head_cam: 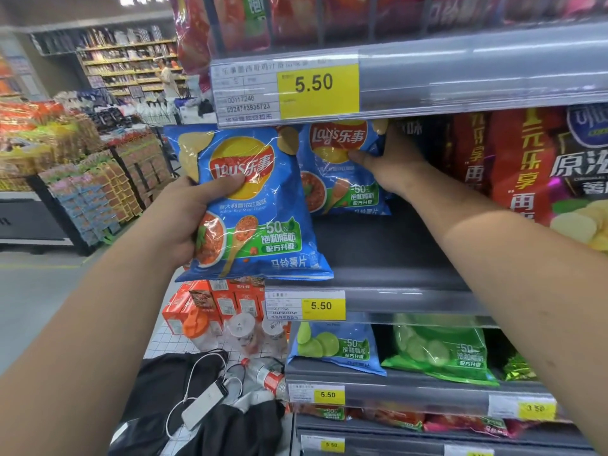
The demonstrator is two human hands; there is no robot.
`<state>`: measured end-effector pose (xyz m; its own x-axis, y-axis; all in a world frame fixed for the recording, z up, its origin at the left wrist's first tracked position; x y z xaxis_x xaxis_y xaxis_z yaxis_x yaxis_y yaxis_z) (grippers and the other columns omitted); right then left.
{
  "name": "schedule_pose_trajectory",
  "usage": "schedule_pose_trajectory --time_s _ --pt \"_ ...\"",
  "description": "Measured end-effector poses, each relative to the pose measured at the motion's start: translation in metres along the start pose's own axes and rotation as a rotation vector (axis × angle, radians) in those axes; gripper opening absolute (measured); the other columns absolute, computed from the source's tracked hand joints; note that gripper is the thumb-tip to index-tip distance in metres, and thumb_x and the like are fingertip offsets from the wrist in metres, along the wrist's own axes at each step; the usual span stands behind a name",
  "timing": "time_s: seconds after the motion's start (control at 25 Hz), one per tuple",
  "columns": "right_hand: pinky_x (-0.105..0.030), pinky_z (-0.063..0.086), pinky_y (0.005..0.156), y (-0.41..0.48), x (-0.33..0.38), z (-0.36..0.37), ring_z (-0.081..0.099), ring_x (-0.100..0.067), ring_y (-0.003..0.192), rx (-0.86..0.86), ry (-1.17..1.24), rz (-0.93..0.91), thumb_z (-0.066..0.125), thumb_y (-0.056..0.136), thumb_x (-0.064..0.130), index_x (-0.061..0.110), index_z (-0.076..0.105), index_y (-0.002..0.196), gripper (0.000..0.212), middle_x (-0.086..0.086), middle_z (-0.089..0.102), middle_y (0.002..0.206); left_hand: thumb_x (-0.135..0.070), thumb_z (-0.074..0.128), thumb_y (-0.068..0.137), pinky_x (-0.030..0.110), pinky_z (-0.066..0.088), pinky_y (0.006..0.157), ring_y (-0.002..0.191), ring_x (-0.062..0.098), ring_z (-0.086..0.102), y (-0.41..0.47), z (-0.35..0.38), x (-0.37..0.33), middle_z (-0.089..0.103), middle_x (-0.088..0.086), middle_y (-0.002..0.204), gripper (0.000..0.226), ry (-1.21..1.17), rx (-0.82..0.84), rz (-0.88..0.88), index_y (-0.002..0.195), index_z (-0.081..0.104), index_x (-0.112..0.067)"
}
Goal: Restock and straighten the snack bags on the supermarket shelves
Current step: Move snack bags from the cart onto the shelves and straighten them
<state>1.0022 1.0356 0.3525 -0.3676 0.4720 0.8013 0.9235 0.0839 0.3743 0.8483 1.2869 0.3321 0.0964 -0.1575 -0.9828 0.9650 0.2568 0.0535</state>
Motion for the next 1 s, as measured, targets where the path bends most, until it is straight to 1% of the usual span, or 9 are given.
schedule_pose_trajectory --time_s 0.24,0.32,0.4,0.48,0.56,0.64,0.8,0.92,1.0 --pt "-0.024 0.044 0.086 -0.011 0.008 -0.009 0.058 -0.02 0.116 -0.133 -0.034 -0.045 0.076 0.077 0.04 0.014 0.058 0.122 0.055 -0.004 0.063 0.125 -0.007 0.068 0.085 0.031 0.058 0.051 0.063 0.019 0.073 0.005 0.014 -0.001 0.076 0.004 0.073 0.01 0.015 0.013 0.024 0.089 0.063 -0.015" --pt "-0.034 0.052 0.088 -0.022 0.011 -0.023 0.062 -0.019 0.108 -0.276 0.063 -0.084 0.07 0.069 0.049 0.014 0.062 0.113 0.057 -0.006 0.067 0.114 -0.007 0.069 0.085 0.032 0.059 0.057 0.066 0.019 0.074 0.011 0.026 0.003 0.076 0.003 0.076 0.011 0.013 0.037 0.023 0.09 0.064 -0.016" --pt "-0.034 0.052 0.086 -0.037 0.011 -0.031 0.062 -0.018 0.1 -0.358 0.265 -0.119 0.068 0.075 0.044 0.018 0.059 0.105 0.041 -0.005 0.066 0.107 -0.008 0.072 0.082 0.035 0.06 0.071 0.076 0.02 0.074 0.016 0.039 0.004 0.077 0.003 0.084 0.016 0.053 0.053 0.069 0.093 0.065 -0.018" --pt "-0.033 0.05 0.082 -0.055 0.01 -0.017 0.062 -0.019 0.094 -0.222 0.471 -0.032 0.074 0.075 0.047 0.025 0.058 0.102 0.039 -0.001 0.065 0.103 -0.005 0.072 0.082 0.036 0.059 0.074 0.079 0.02 0.074 0.021 0.054 0.006 0.077 0.001 0.087 0.02 0.035 0.078 0.121 0.096 0.064 -0.018" --pt "-0.034 0.05 0.086 -0.069 0.01 0.001 0.063 -0.016 0.101 -0.001 0.43 0.071 0.079 0.059 0.065 0.034 0.057 0.108 0.062 0.006 0.064 0.11 -0.002 0.072 0.083 0.039 0.059 0.08 0.086 0.021 0.074 0.026 0.069 0.006 0.077 0.002 0.092 0.025 0.016 0.12 0.174 0.1 0.064 -0.017" --pt "-0.028 0.048 0.092 -0.081 0.011 0.015 0.059 -0.004 0.101 0.164 0.326 0.07 0.084 0.065 0.05 0.037 0.05 0.112 0.059 0.02 0.06 0.107 -0.005 0.075 0.082 0.047 0.055 0.093 0.1 0.024 0.071 0.029 0.082 0.007 0.075 0.004 0.106 0.036 0.053 0.165 0.218 0.113 0.062 -0.017" --pt "-0.034 0.051 0.097 -0.085 0.004 0.01 0.064 -0.005 0.102 0.115 0.389 0.051 0.089 0.064 0.019 0.03 0.052 0.112 0.061 0.016 0.066 0.108 -0.02 0.082 0.076 0.052 0.049 0.1 0.112 0.025 0.066 0.036 0.091 0.016 0.07 0.004 0.12 0.062 0.073 0.192 0.269 0.131 0.053 -0.016" --pt "-0.04 0.052 0.096 -0.081 -0.003 0.003 0.064 -0.013 0.107 0.009 0.374 0.05 0.091 0.055 0.031 0.024 0.051 0.123 0.079 0.008 0.067 0.116 -0.04 0.088 0.063 0.046 0.049 0.101 0.112 0.022 0.065 0.036 0.088 0.029 0.068 0.003 0.119 0.083 0.242 0.178 0.204 0.131 0.045 -0.02" --pt "-0.041 0.052 0.095 -0.08 -0.005 0.002 0.064 -0.013 0.108 -0.026 0.371 0.044 0.09 0.056 0.032 0.023 0.051 0.123 0.079 0.007 0.066 0.117 -0.036 0.087 0.069 0.038 0.052 0.097 0.104 0.015 0.068 0.035 0.085 0.04 0.069 -0.004 0.11 0.072 0.369 0.173 0.146 0.126 0.044 -0.027"
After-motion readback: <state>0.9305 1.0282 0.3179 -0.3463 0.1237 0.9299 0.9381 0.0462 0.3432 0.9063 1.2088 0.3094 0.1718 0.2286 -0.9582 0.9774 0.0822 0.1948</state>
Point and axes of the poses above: each hand's wrist, its own y-axis towards the middle knuckle, its own z-axis out of the palm, x = y × z, the point moved 8 cm from there along y, towards the middle knuckle
